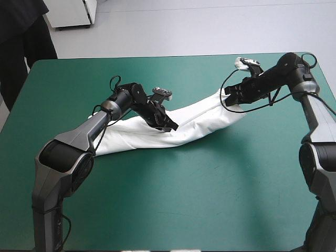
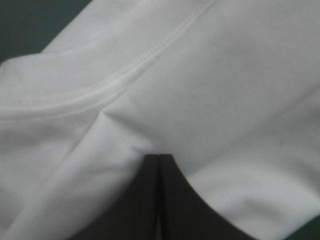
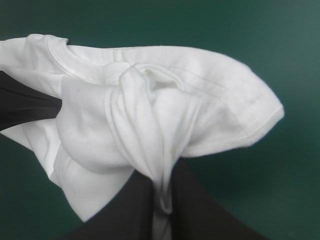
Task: Fold the cloth
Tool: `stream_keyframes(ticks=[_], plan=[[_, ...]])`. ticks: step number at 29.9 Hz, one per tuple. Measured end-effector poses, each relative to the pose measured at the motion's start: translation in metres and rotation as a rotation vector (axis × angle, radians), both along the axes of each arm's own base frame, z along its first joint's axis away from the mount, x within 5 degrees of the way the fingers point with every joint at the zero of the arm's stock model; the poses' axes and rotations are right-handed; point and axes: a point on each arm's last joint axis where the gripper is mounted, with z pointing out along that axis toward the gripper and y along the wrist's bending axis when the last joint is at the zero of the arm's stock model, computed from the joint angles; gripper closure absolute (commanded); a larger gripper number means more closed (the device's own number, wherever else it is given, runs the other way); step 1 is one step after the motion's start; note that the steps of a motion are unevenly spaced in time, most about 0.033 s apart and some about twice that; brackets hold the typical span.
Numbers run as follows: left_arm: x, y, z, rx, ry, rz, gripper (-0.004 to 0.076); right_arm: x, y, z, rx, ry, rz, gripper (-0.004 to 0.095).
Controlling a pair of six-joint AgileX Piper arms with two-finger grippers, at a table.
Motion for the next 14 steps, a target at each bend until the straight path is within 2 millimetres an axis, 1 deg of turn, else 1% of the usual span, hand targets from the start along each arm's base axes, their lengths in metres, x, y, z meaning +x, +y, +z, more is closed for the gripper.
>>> stream_keyframes(ticks=[5, 9, 13, 14], plan=[[0.0, 0.0, 0.0, 0.0, 0.0, 0.0, 0.0746, -0.006, 0.001, 0.012, 0.005, -0.024, 0.004, 0.0919], [0.001, 0.0, 0.003, 0.006, -0.003, -0.009, 0.0746, -0.008, 0.002, 0.017, 0.013, -0.031, 0.008, 0.0918], [0.003, 0.003, 0.014, 0.054, -0.026, -0.029, 0.0746, -0.009, 0.005, 0.018, 0.015, -0.035, 0.013, 0.0918], [0.004, 0.005, 0.021, 0.071, -0.041, -0.032, 0.0746, -0.008, 0.005, 0.018, 0.015, -0.037, 0.012, 0.0918]])
